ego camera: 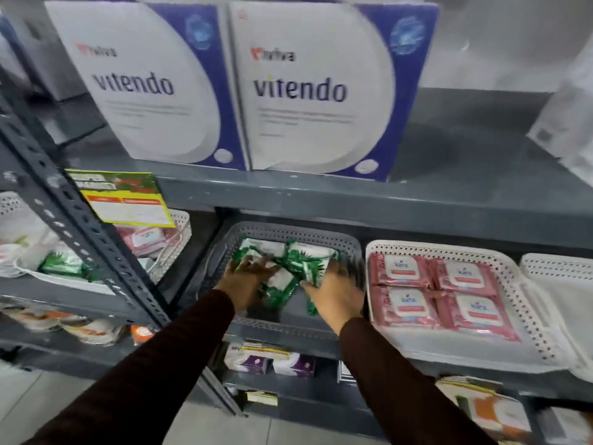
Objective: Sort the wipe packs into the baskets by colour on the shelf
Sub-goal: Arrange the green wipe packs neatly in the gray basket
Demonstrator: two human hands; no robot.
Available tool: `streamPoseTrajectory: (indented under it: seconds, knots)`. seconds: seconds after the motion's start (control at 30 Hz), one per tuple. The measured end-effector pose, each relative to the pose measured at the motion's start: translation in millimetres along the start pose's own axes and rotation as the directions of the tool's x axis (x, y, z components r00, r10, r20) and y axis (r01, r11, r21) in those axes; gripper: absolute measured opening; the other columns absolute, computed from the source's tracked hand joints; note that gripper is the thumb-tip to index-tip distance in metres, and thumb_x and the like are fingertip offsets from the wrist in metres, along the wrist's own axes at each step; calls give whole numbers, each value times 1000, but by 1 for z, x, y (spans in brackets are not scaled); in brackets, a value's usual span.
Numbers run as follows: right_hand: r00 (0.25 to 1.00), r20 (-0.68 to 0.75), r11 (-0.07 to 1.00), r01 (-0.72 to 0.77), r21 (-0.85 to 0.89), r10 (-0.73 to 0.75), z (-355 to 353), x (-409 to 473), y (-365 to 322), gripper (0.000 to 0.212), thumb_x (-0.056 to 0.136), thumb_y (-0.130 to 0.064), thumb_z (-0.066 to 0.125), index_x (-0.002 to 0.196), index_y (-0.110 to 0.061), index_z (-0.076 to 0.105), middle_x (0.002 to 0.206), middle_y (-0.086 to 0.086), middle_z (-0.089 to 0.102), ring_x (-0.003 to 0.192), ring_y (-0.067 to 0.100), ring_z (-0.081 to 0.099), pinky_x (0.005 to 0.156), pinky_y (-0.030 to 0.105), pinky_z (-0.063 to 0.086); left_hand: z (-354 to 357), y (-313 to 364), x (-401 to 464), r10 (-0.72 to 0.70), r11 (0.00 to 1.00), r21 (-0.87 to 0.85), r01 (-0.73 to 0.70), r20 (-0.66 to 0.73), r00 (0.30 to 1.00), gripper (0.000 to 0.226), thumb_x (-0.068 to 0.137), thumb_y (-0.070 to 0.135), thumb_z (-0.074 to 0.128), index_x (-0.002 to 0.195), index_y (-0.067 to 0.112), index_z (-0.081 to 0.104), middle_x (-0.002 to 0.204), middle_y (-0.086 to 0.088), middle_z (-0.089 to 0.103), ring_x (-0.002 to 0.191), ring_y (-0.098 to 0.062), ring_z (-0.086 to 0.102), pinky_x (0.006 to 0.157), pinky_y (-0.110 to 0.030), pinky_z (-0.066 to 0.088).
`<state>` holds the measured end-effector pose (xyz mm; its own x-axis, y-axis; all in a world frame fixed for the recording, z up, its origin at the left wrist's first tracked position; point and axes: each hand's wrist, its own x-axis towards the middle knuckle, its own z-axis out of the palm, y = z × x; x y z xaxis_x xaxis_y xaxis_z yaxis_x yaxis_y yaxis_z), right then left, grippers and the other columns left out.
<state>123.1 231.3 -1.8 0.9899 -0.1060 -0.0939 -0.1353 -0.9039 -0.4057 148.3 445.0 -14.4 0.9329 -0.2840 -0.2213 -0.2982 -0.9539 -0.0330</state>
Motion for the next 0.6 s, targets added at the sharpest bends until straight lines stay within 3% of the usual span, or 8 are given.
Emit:
streamPoseTrajectory:
  seconds: [0.07, 0.2, 0.3, 0.33, 0.4, 0.47, 0.53, 0.6]
  knots:
    - [1000, 3, 998, 10, -67, -10, -5, 4, 6, 63, 83, -49, 67, 129, -10, 46, 126, 19, 59, 114, 37, 60, 82, 42, 53, -2, 9, 8, 23, 999, 41, -21, -51, 998, 71, 94, 36, 53, 152, 44, 14, 163, 7, 6, 146, -30, 16, 115, -52, 18]
    - [990, 109, 993, 98, -67, -91, -13, 8, 24, 53, 82, -13, 64, 133, -25, 51, 131, 10, 60, 120, 33, 58, 89, 42, 53, 4, 3, 3, -28, 986, -161, 31, 19, 999, 71, 96, 26, 55, 153, 40, 15, 162, -2, 13, 144, -30, 25, 114, -42, 27]
    - [942, 291, 985, 147, 93, -168, -11, 4, 27, 65, 82, 9, 51, 136, -27, 55, 95, -7, 65, 69, 6, 57, 59, 20, 44, 12, -8, -4, -2, 986, -166, 0, -13, 1000, 74, 98, 22, 57, 155, 36, 12, 162, -3, 13, 143, -28, 26, 113, -37, 30]
    - [929, 309, 976, 170, 134, -204, -12, 5, 25, 68, 82, 14, 48, 138, -24, 54, 101, -9, 66, 63, 0, 50, 54, 16, 38, 13, -11, -4, -1, 986, -164, -2, -15, 1000, 73, 98, 21, 56, 155, 34, 11, 162, -3, 13, 143, -29, 27, 113, -36, 29]
    - [914, 314, 962, 212, 173, -257, -16, 11, 22, 75, 81, 19, 44, 142, -25, 51, 146, 0, 53, 81, 5, 61, 65, 15, 47, 9, -12, -1, 18, 981, -192, -22, -18, 1000, 71, 99, 18, 54, 156, 30, 13, 162, -4, 13, 143, -30, 27, 115, -38, 22]
    - [905, 305, 951, 253, 180, -298, -13, 15, 18, 83, 80, 21, 43, 145, -30, 47, 161, -5, 26, 110, 13, 62, 76, 8, 46, 12, -16, 7, 56, 964, -260, -59, -20, 998, 75, 97, 5, 53, 156, 27, 12, 162, -6, 8, 144, -28, 25, 118, -40, 14]
    - [901, 299, 946, 271, 177, -314, -7, 19, 15, 86, 80, 22, 43, 146, -33, 44, 164, -6, 16, 143, 23, 38, 88, 11, 44, 16, -19, 13, 73, 962, -264, -76, -22, 997, 79, 96, 1, 52, 155, 27, 6, 162, -6, 3, 146, -29, 17, 119, -44, 8]
    - [895, 316, 944, 264, 195, -316, -2, 20, 15, 86, 81, 22, 44, 146, -34, 44, 165, -7, 12, 153, 22, 11, 109, 21, 37, 16, -17, 14, 40, 961, -274, -33, 18, 999, 77, 99, 12, 51, 155, 27, 1, 162, -4, -5, 147, -34, 5, 119, -48, 7]
